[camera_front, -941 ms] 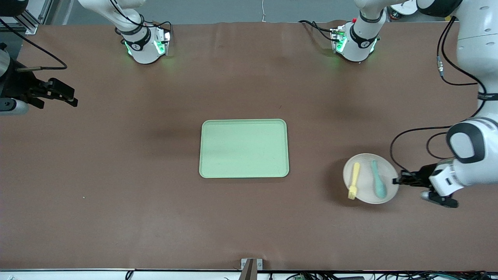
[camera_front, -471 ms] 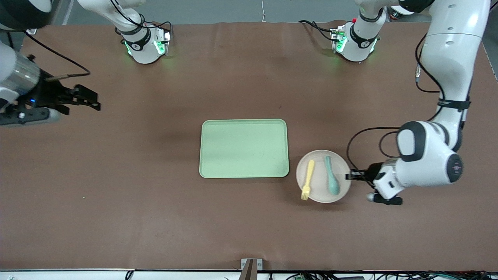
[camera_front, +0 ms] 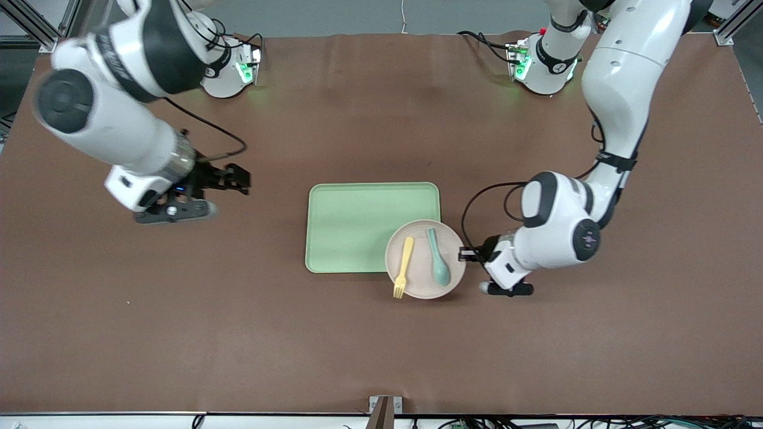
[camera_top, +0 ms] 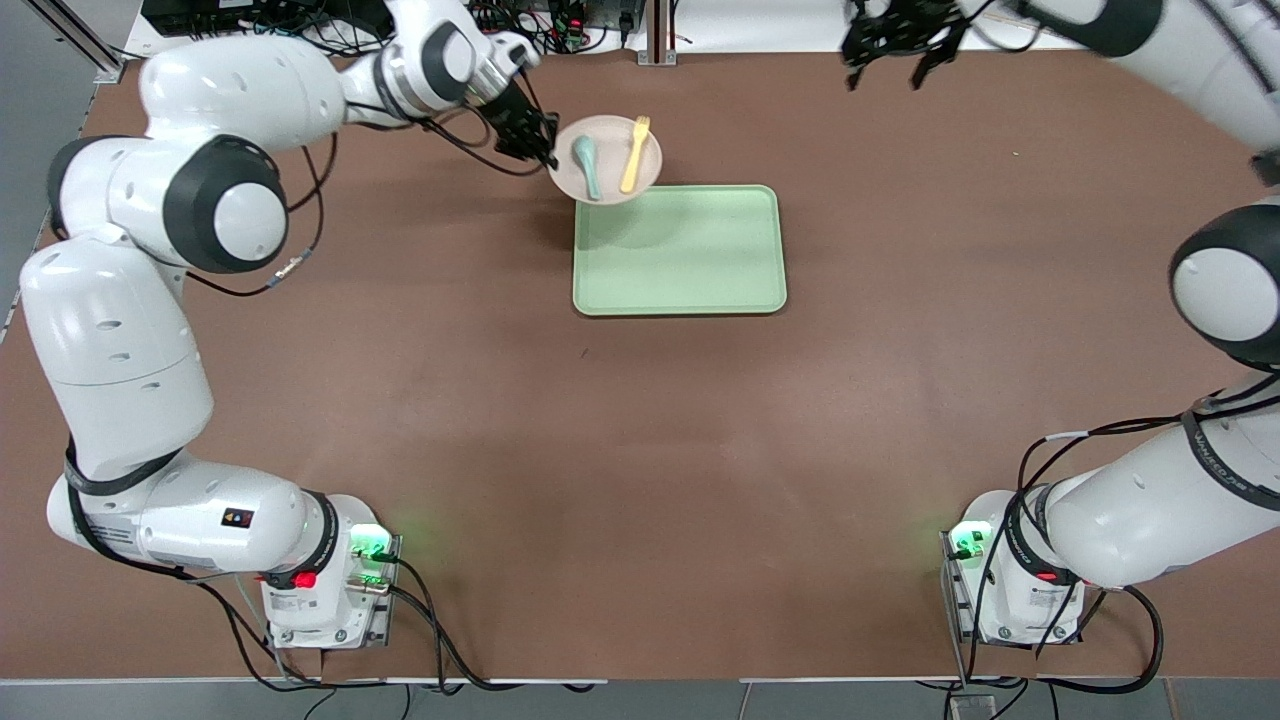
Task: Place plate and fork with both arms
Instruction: 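Carry the plate onto the green tray while the right gripper approaches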
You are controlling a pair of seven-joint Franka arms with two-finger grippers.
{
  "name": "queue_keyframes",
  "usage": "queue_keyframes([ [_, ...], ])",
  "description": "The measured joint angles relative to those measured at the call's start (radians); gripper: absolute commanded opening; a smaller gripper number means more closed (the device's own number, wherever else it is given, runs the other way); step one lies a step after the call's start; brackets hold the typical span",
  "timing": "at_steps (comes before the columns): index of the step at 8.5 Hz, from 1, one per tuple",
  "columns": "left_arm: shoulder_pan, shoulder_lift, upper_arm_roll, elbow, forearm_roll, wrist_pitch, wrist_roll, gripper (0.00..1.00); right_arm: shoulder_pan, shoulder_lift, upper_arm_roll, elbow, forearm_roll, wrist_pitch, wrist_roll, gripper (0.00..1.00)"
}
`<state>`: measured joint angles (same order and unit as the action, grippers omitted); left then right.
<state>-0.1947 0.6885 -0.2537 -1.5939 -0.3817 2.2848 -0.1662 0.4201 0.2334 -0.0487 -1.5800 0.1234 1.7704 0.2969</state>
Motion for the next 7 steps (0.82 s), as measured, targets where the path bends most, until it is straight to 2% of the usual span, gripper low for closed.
queue_keyframes([
  [2, -0.07, -0.001, -0.005, -0.116, -0.003, 0.192, -0.04, 0.0, 0.106, 0.062, 0.0, -0.055, 0.0, 0.163, 0.126, 0.99],
  [4, -0.095, -0.011, -0.03, -0.227, -0.003, 0.361, -0.055, 0.0, 0.158, 0.107, -0.001, -0.071, 0.0, 0.258, 0.156, 1.0],
  [5, -0.092, -0.022, -0.042, -0.277, -0.003, 0.408, -0.055, 0.0, 0.186, 0.134, -0.002, -0.074, 0.0, 0.312, 0.169, 1.0],
  [7, -0.09, -0.044, -0.05, -0.314, -0.004, 0.415, -0.055, 0.0, 0.229, 0.184, -0.002, -0.077, 0.0, 0.389, 0.178, 1.0],
])
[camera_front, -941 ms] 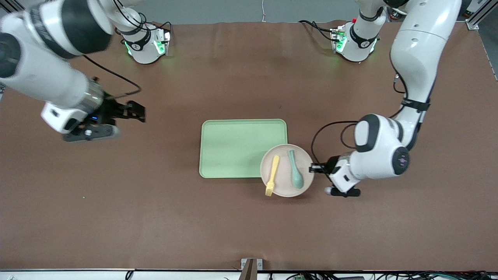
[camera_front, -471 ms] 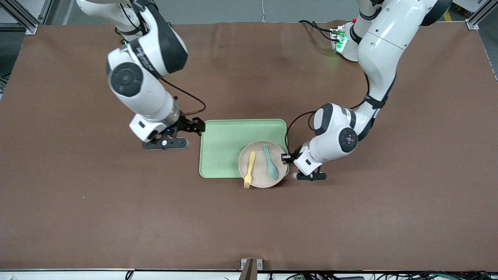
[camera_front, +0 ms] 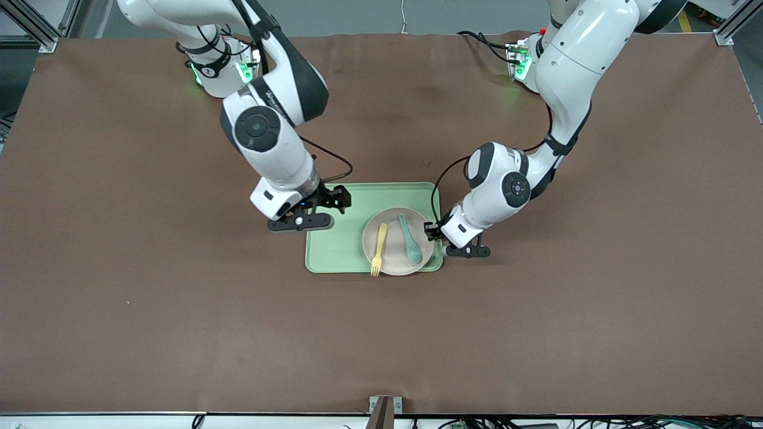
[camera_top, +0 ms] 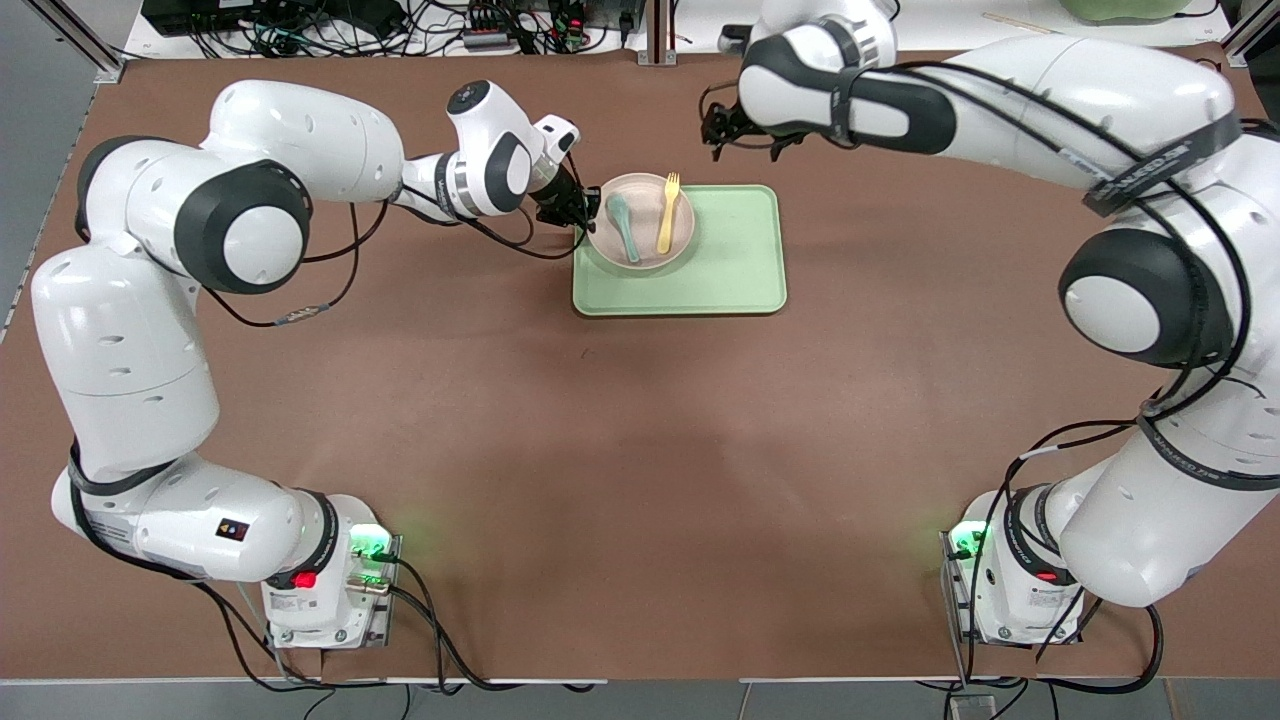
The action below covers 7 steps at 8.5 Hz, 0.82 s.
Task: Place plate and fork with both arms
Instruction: 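Carry the plate onto the green tray while the right gripper approaches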
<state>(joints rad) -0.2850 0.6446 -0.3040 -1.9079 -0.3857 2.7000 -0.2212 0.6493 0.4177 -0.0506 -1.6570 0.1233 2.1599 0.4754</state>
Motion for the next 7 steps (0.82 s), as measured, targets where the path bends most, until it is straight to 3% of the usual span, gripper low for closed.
queue_keyframes([
  [1, 0.0, -0.003, -0.007, -0.013, 0.0, 0.0, 0.0, 0.0, 0.014, 0.018, 0.0, -0.001, 0.0, 0.034, 0.004, 0.99],
  [2, -0.001, -0.004, -0.014, -0.02, 0.0, 0.0, 0.0, 0.09, 0.025, 0.034, 0.0, -0.002, 0.0, 0.073, 0.008, 0.98],
  [3, -0.001, -0.005, -0.019, -0.023, 0.0, 0.0, 0.0, 0.34, 0.043, 0.057, 0.0, -0.004, 0.0, 0.131, 0.015, 0.97],
  [4, -0.001, -0.006, -0.02, -0.028, 0.0, 0.0, 0.0, 0.68, 0.067, 0.096, -0.001, -0.005, 0.0, 0.204, 0.036, 0.95],
  [5, 0.003, -0.015, -0.02, -0.028, 0.0, 0.005, 0.0, 0.77, 0.091, 0.144, -0.001, -0.006, 0.0, 0.28, 0.062, 0.94],
  [7, 0.032, -0.085, -0.02, -0.026, 0.0, 0.008, 0.0, 0.81, 0.11, 0.21, -0.002, -0.004, 0.0, 0.359, 0.088, 0.79],
])
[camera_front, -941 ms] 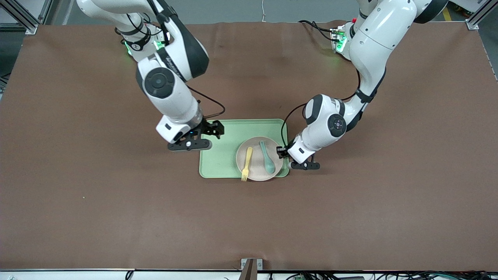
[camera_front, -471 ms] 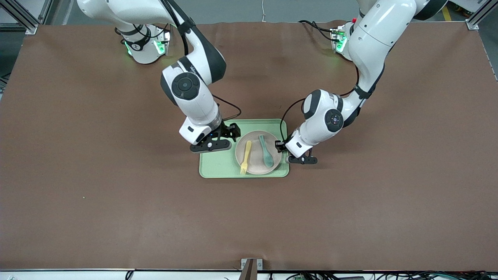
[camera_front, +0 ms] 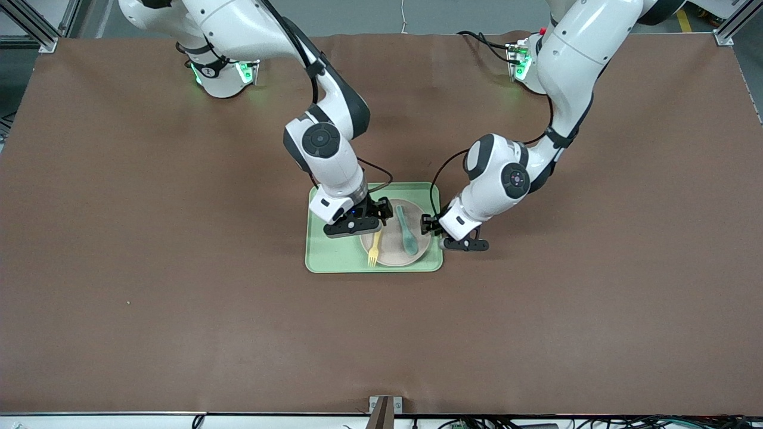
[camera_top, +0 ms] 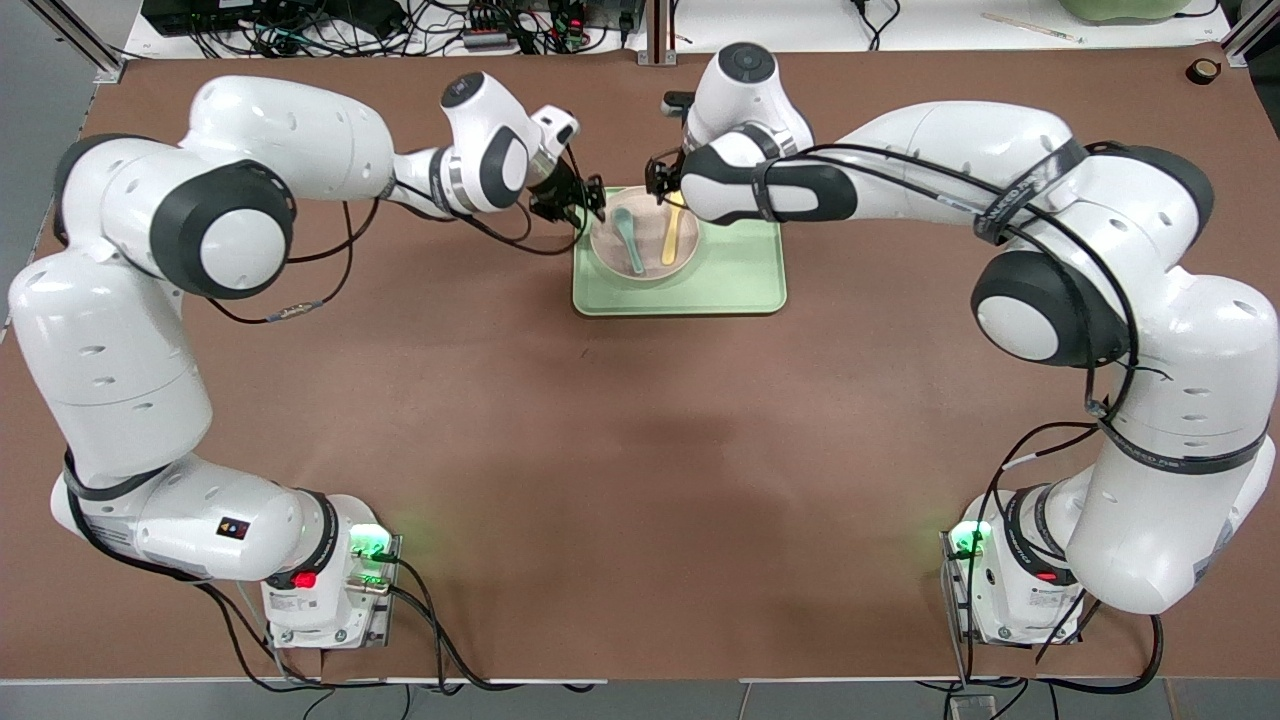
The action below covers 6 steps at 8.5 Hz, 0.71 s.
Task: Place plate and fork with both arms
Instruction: 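Carry the plate onto the green tray while the right gripper approaches, then release the plate with the left gripper while the right gripper grasps the fork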
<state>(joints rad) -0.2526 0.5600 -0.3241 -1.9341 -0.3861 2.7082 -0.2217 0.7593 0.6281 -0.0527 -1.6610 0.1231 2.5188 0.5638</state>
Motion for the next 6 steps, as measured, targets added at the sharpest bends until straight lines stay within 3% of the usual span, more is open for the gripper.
queue_keyframes([
  [1, 0.023, -0.04, 0.0, -0.002, 0.0, -0.003, 0.0, 0.95, 0.002, 0.022, 0.0, 0.001, 0.0, 0.031, 0.002, 0.76],
  [2, 0.031, -0.059, 0.002, -0.004, 0.0, -0.002, 0.0, 0.99, 0.004, 0.032, 0.0, 0.003, 0.0, 0.039, 0.002, 0.76],
  [6, 0.219, -0.237, 0.011, 0.0, 0.0, -0.02, 0.005, 0.99, 0.011, 0.102, -0.003, 0.051, 0.0, 0.101, 0.023, 0.76],
])
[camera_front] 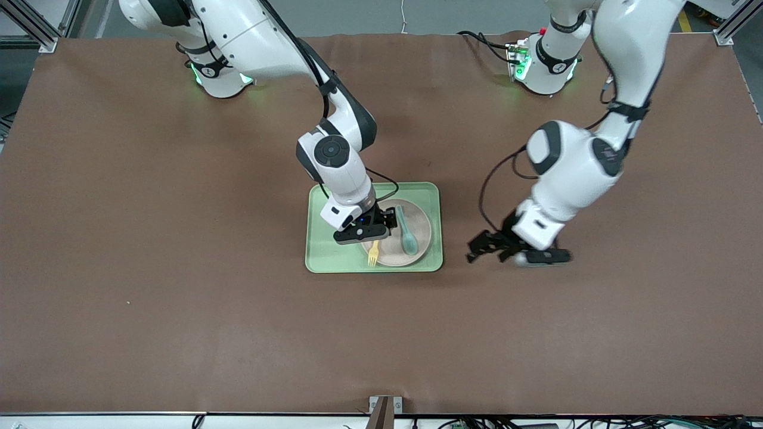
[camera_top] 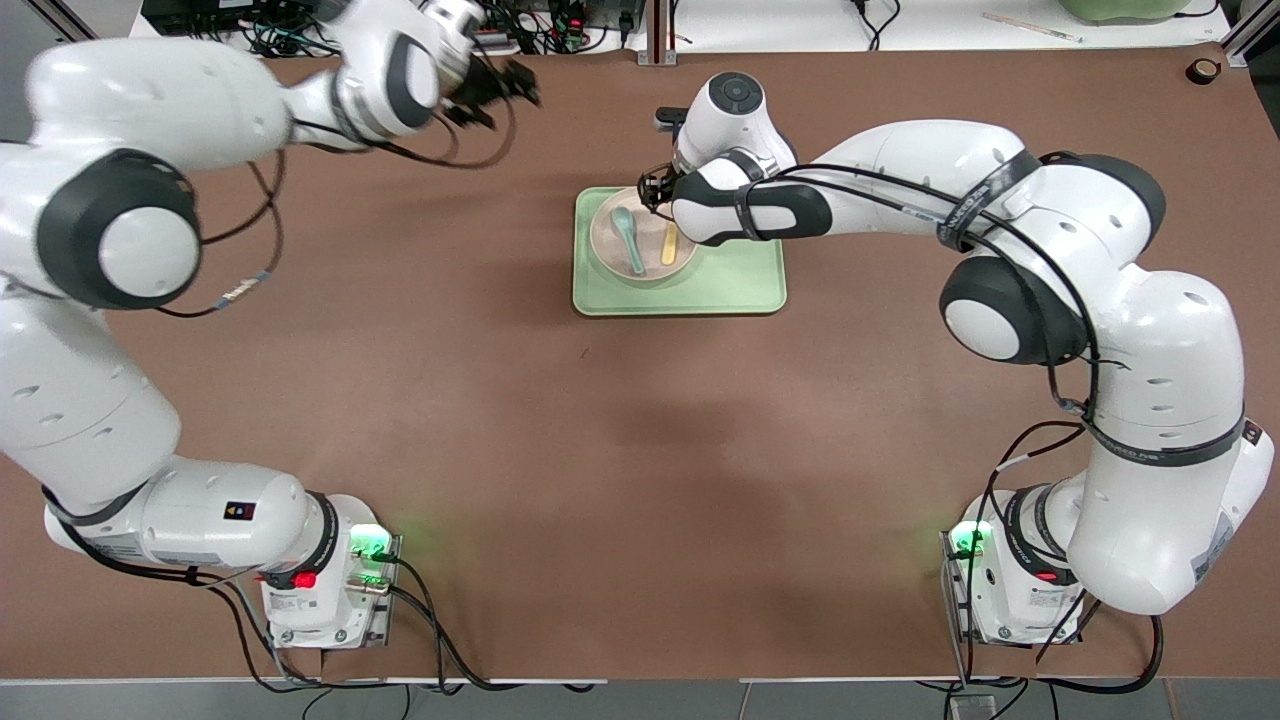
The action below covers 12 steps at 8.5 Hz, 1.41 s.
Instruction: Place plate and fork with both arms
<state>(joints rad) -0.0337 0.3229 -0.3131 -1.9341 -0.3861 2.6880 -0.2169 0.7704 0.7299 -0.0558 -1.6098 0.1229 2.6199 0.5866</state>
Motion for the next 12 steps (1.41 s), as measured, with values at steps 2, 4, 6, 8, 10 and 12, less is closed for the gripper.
queue_keyframes([
  [2, 0.102, -0.118, 0.002, 0.001, 0.083, -0.171, 0.003, 0.99, 0.007, 0.033, -0.001, 0.024, 0.0, 0.004, 0.02, 0.74],
  [4, 0.188, -0.234, 0.01, 0.012, 0.238, -0.376, 0.005, 0.99, 0.011, 0.048, -0.003, 0.027, 0.0, 0.004, 0.032, 0.74],
  [6, 0.087, -0.345, 0.141, 0.017, 0.341, -0.55, 0.019, 0.99, 0.011, 0.056, -0.006, 0.027, -0.004, 0.003, 0.032, 0.7],
  [8, -0.052, -0.444, 0.307, 0.023, 0.37, -0.689, 0.062, 1.0, 0.012, 0.058, -0.007, 0.027, -0.006, 0.002, 0.032, 0.49],
  [10, -0.091, -0.511, 0.356, 0.027, 0.371, -0.776, 0.078, 1.0, 0.021, 0.059, -0.01, 0.027, -0.006, 0.001, 0.048, 0.41],
  [12, -0.091, -0.502, 0.369, 0.092, 0.372, -0.83, 0.111, 1.0, 0.074, 0.068, -0.052, 0.027, -0.008, -0.002, 0.086, 0.4],
])
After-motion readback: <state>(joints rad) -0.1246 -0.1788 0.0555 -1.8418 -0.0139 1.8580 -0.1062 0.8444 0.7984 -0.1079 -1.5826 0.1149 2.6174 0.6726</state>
